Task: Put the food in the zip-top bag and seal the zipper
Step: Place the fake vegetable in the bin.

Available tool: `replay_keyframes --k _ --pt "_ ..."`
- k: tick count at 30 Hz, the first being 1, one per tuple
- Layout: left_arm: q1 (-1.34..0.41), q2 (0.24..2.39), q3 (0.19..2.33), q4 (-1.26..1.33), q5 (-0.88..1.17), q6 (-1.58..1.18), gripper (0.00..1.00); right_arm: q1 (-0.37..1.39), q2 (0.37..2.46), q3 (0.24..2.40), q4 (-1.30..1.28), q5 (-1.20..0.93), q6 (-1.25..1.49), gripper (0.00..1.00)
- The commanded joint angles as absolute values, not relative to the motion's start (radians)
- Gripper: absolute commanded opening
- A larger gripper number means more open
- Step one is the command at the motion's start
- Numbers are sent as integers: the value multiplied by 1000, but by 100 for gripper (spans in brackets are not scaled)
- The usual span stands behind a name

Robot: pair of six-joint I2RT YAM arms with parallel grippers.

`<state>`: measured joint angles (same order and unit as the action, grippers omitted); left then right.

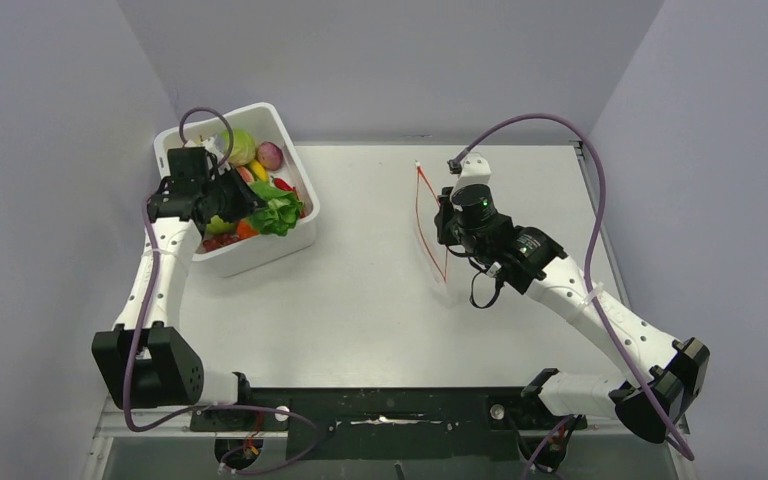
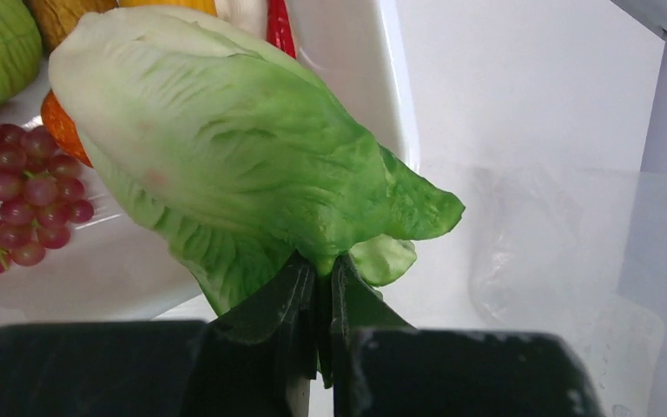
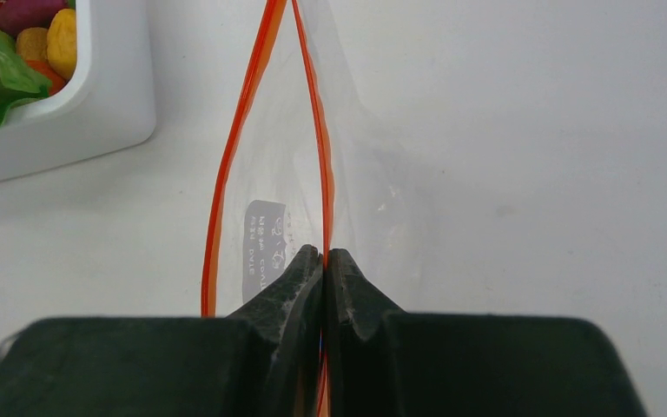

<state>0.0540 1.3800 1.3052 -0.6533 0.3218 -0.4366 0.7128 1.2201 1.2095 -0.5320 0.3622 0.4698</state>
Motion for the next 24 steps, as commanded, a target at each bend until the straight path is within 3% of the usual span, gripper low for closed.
replay_keyframes --k 1,4,8,11,24 --pt "57 1350 1266 -532 371 -561 3 707 1187 1227 -487 364 479 0" --pt "58 1349 1221 -476 330 -615 12 707 1188 1224 -481 360 482 0" --pt "58 1366 1184 -464 281 -636 36 707 1189 1221 -474 343 500 0" --pt "58 1362 1179 -474 240 -615 47 707 1202 1223 -470 324 534 0" --pt "-107 1253 1256 -462 236 -555 56 707 1294 1287 -417 288 587 0"
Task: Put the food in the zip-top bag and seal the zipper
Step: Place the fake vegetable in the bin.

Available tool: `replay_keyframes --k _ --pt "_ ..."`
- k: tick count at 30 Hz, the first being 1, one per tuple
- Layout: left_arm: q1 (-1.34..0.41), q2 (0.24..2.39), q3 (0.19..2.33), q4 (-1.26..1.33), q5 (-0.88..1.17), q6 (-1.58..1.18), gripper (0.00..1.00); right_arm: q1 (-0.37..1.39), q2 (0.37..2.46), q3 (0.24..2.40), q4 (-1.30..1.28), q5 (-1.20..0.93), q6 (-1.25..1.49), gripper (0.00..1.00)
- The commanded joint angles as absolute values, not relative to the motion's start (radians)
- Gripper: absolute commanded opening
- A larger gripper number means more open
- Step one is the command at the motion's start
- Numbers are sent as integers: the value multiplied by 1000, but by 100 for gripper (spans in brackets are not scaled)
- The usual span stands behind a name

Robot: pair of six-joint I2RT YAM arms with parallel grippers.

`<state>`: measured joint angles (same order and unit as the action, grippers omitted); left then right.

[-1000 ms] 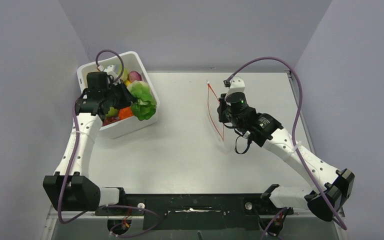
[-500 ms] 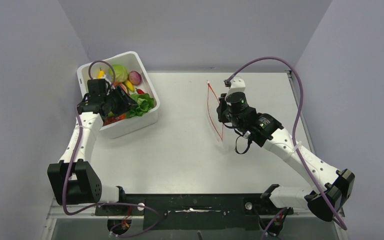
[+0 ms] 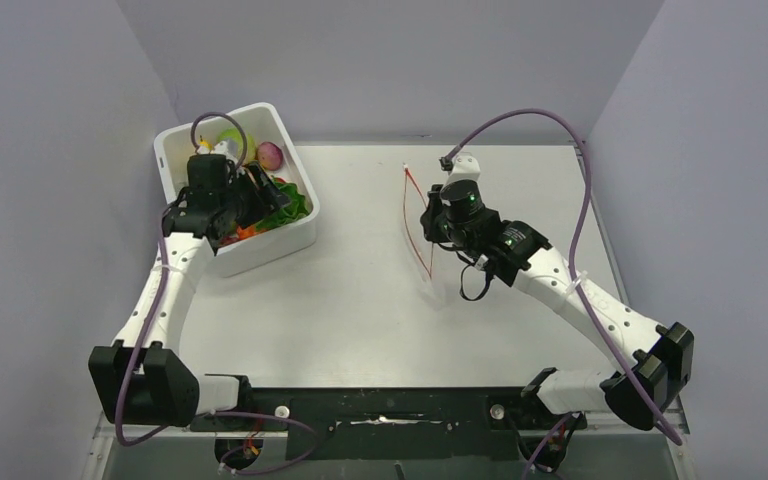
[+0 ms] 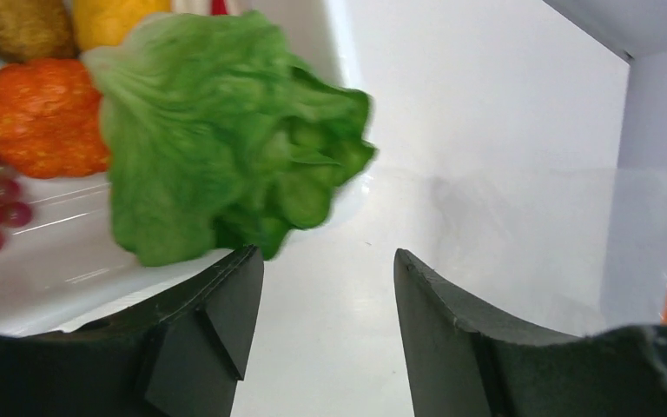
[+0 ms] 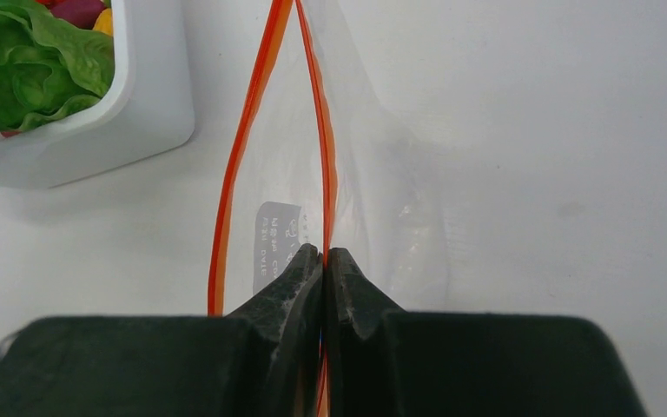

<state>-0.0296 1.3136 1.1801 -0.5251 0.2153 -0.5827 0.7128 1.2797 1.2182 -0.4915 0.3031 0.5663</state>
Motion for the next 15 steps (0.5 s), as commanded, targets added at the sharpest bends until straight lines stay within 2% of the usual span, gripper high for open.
replay_keyframes --k 1,3,6,15 --pt "-133 1245 1254 -442 251 -562 58 707 1300 1291 -414 288 587 0" --pt "-175 1236 1248 -399 311 -589 63 706 1312 1299 -407 280 591 0" --pt "-230 1222 1228 -308 384 -652 63 708 1331 1309 -400 271 601 0" --pt "-372 1221 1098 -3 429 -802 63 723 1357 1315 -360 244 623 0"
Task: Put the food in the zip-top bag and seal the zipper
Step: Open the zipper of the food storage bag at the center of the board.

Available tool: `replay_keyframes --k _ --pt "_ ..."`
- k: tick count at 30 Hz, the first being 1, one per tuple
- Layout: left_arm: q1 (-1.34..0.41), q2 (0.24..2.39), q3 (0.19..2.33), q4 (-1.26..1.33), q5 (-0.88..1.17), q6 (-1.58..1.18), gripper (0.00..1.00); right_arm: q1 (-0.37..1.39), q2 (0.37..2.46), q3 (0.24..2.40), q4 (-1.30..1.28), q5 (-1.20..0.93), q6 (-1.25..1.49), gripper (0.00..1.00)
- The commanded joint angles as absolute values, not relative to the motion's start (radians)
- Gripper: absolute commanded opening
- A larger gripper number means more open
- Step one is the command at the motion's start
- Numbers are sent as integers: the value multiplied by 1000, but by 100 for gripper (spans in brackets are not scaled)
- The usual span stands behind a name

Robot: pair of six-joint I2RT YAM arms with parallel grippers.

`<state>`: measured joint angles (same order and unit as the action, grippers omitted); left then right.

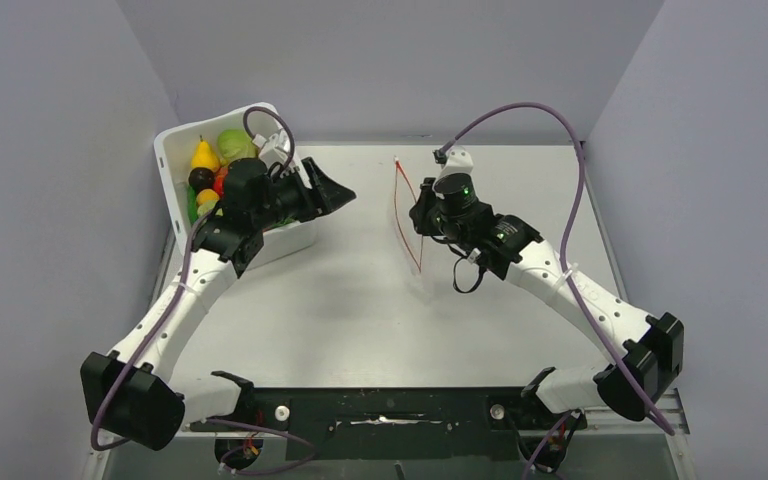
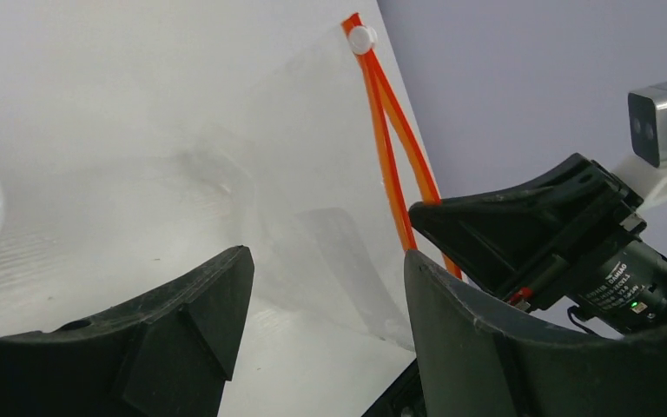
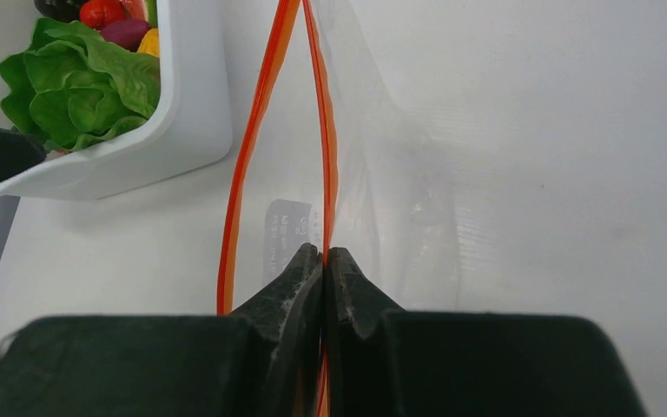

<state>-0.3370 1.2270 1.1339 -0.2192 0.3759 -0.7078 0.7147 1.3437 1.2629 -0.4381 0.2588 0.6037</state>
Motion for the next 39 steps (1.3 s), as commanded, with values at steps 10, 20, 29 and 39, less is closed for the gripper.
replay_keyframes --k 10,20,29,39 --pt "-496 1333 1072 116 384 -849 65 750 1371 1313 -349 250 636 0" --pt "-567 1469 1154 -11 242 -758 56 762 1374 1306 -349 259 621 0" --pt "-565 1402 1239 -271 19 -630 0 648 1345 1330 -578 483 536 0" --pt "-575 1397 1254 -239 64 -632 0 633 1345 1301 -538 331 556 7"
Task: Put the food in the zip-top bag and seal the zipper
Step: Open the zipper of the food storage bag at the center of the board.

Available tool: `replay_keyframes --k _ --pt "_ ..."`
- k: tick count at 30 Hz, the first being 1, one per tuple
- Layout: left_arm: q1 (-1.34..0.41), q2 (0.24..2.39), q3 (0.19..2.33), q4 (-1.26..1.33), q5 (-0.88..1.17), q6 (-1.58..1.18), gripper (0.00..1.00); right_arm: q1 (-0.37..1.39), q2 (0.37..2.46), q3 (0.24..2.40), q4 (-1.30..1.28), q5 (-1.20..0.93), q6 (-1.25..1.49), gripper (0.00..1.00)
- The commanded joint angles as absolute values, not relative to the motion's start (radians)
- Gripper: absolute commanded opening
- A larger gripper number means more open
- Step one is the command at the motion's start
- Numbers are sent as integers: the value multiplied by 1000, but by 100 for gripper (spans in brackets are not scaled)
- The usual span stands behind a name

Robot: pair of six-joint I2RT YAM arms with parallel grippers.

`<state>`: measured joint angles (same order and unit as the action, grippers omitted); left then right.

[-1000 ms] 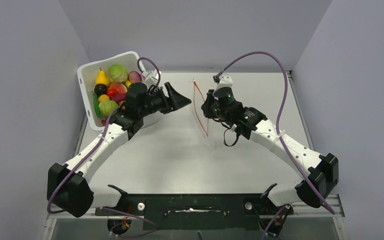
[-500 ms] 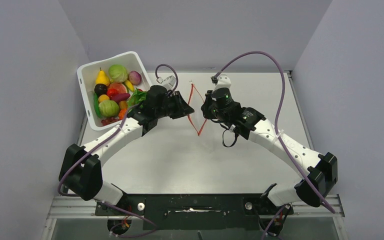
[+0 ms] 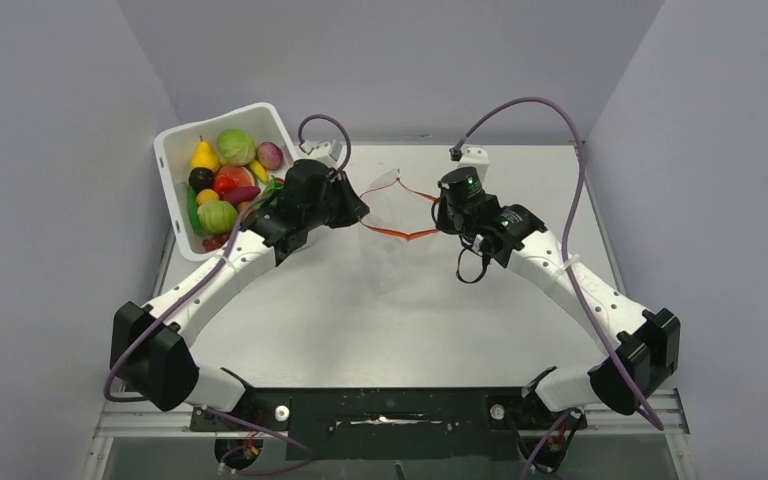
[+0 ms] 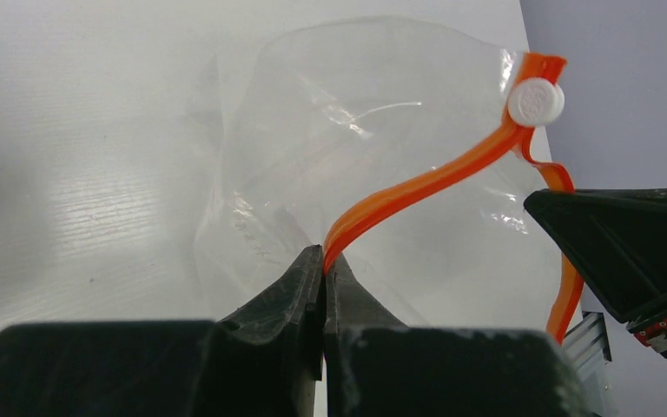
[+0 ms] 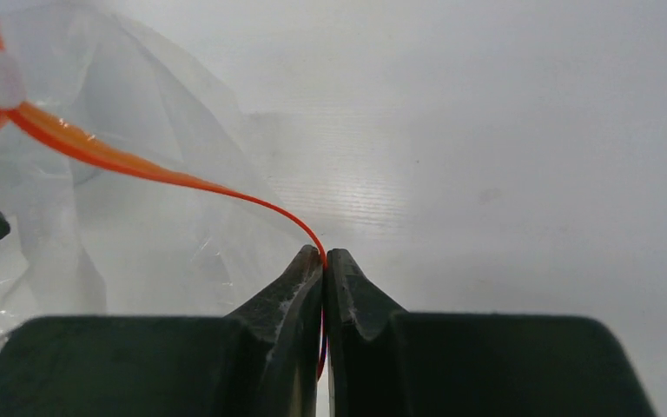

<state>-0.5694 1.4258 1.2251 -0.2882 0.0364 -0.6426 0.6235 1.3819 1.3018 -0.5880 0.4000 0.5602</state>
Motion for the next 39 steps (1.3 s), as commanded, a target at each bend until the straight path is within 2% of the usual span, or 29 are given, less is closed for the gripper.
replay_keyframes --k 1,5,15,28,31,34,39 --pt "-577 1399 1251 -233 72 -633 0 633 1340 1301 -524 307 557 11" --pt "-577 1405 1234 -203 118 -646 0 633 1327 1310 -476 245 561 21" --pt "-578 1384 1183 -115 174 -681 0 634 1379 1376 -471 205 531 32" --pt "-574 1382 1136 -21 245 -689 0 626 1495 1481 -521 150 475 36" --pt "-561 1376 1124 0 279 -698 0 615 1516 1500 -543 145 460 32" --pt "-508 1372 1153 -88 291 -694 0 586 1529 1525 -610 232 445 18" --pt "-463 1353 1221 -299 88 -601 0 536 1499 1523 -669 409 414 5"
